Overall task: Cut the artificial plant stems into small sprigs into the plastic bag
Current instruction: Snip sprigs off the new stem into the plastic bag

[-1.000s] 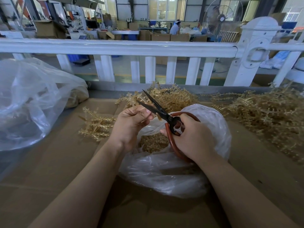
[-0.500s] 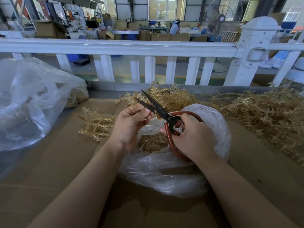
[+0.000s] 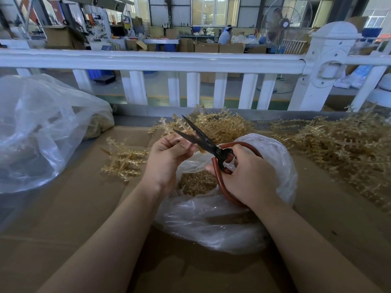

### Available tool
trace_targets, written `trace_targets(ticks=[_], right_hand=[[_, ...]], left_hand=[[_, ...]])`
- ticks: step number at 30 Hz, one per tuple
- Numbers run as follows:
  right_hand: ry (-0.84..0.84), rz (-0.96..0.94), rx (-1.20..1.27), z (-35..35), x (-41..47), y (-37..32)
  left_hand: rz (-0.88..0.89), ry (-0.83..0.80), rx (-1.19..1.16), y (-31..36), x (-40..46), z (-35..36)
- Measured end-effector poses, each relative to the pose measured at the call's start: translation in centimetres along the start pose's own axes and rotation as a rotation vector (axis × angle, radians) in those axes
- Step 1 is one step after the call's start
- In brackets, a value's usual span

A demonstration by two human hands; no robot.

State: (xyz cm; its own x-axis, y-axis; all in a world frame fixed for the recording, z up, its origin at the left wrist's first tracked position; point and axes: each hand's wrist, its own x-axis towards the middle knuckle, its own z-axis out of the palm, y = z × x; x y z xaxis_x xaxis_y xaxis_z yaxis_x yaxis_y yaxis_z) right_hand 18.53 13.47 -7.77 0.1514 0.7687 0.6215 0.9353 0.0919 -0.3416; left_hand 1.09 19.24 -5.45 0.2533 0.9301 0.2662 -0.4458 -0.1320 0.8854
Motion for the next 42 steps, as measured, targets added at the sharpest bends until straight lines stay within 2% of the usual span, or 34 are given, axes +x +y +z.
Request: trace_targets(ticks=[9,22,26,30,42], right_hand=[[0.02,-0.055,-0.044,0.07,-0.03,0.13],[0.016,-0.014,0.058,-0.15,-0.15,-0.02],[0.028,0.009,0.062,-0.16,-0.12,0.09],[0.03,0.004,0.027,-0.14,-0.04,0.1],[0.085,0.015,-0.072,-0.28,-0.2,-0.21]], left_hand=[[0.038,-0.037,-0.133,0.08,0.13,-0.21],[0.059,-0.005,0.006,-0.19,0.02,-0.03],[0.107,-0.039,0.176,-0.59,-0.07,0.13],[0.148,-0.038,0.241,-0.58,-0.06,-0.09],[0.114,0.0,0.168,-0.36,-0.24,0.15]])
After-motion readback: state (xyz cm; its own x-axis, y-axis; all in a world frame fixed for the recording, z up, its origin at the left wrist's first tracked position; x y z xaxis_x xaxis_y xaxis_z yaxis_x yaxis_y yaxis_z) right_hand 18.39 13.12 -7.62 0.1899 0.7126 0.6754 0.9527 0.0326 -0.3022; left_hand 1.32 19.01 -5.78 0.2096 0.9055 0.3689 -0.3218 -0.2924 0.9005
